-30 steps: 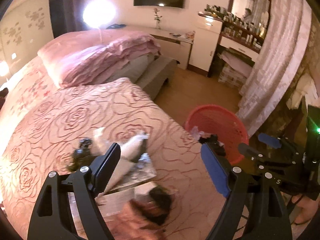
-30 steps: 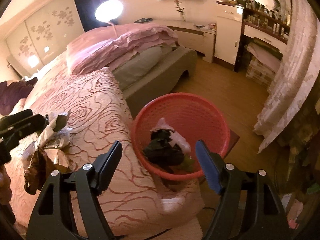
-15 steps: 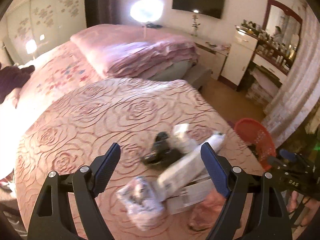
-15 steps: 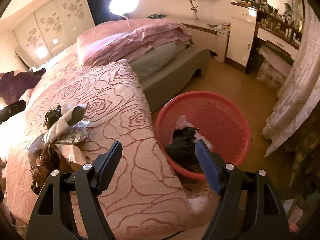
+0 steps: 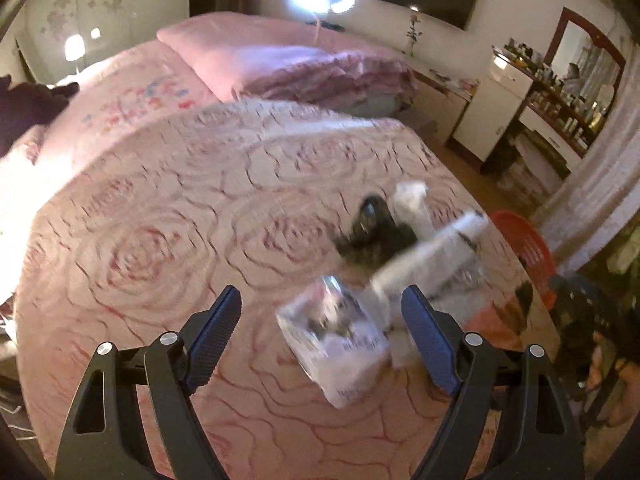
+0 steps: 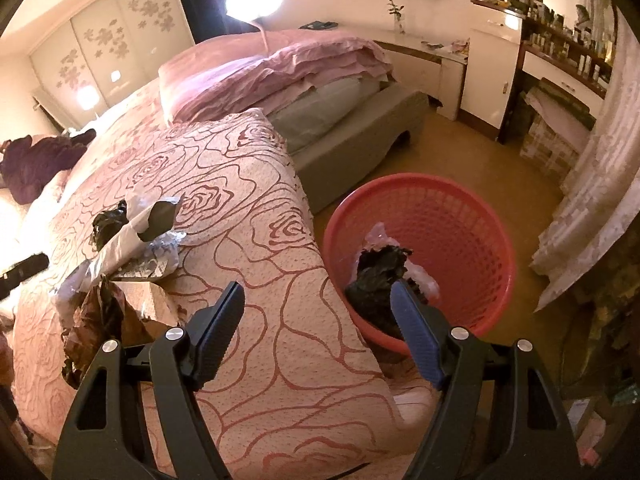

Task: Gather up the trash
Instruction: 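Move the left tool back to the bed and grasp the white Watsons bag, then grasp the brown plastic bag on the bed with the right tool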

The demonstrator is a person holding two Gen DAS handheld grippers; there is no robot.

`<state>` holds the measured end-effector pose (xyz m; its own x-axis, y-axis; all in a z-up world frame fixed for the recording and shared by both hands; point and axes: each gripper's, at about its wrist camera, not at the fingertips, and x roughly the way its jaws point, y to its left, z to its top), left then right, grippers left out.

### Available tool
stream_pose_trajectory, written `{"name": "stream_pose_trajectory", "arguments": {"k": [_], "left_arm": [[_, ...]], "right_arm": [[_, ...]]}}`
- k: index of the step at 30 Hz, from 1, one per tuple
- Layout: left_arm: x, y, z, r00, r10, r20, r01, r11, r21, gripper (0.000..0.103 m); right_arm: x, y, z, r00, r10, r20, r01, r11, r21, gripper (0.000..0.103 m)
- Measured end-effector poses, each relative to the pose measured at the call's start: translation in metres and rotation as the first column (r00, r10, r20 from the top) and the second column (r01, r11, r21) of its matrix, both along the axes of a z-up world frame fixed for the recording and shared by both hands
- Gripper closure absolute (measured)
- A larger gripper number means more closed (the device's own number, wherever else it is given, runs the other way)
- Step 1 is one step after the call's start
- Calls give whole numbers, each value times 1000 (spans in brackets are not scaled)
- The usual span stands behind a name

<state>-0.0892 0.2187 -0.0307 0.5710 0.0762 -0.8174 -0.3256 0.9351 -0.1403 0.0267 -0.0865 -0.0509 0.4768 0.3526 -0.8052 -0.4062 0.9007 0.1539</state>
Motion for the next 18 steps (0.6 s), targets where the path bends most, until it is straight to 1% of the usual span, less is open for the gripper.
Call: {"name": "stream_pose_trajectory", "arguments": {"k": [5, 9, 10, 12, 13, 15, 17, 18], "left_arm": [[0, -3, -21, 999, 5, -39, -6, 999, -35, 24], [1, -5, -28, 999, 7, -48, -9, 999, -38, 24], [2, -4, -31, 998, 13, -54, -15, 999, -43, 27], [4, -2, -34, 998, 13, -59, -17, 998, -60, 38], [4, -2, -37, 998, 14, -68, -19, 998, -65, 49], [4, -2, -40, 997, 15, -70, -20, 998, -62, 52], [1, -2, -39, 998, 15, -65, -18, 998, -56, 60], [0, -1, -39, 998, 17, -61, -21, 998, -58, 62]], "right_arm": [[0, 2, -1, 1000, 9, -5, -9, 1000, -3, 30], [-1, 4, -3, 1000, 13, -12, -13, 1000, -3, 30], [-1, 5, -2, 1000, 17, -14, -17, 1000, -3, 30], [-3, 9, -2, 999, 32, -21, -32, 999, 1, 30], [-5, 12, -2, 999, 43, -21, -43, 999, 0, 30], [-8, 18, -2, 998, 61, -21, -61, 998, -1, 30], [-12, 24, -1, 997, 80, -22, -80, 997, 1, 30], [-14, 27, 0, 996, 90, -22, -90, 996, 2, 30]]}}
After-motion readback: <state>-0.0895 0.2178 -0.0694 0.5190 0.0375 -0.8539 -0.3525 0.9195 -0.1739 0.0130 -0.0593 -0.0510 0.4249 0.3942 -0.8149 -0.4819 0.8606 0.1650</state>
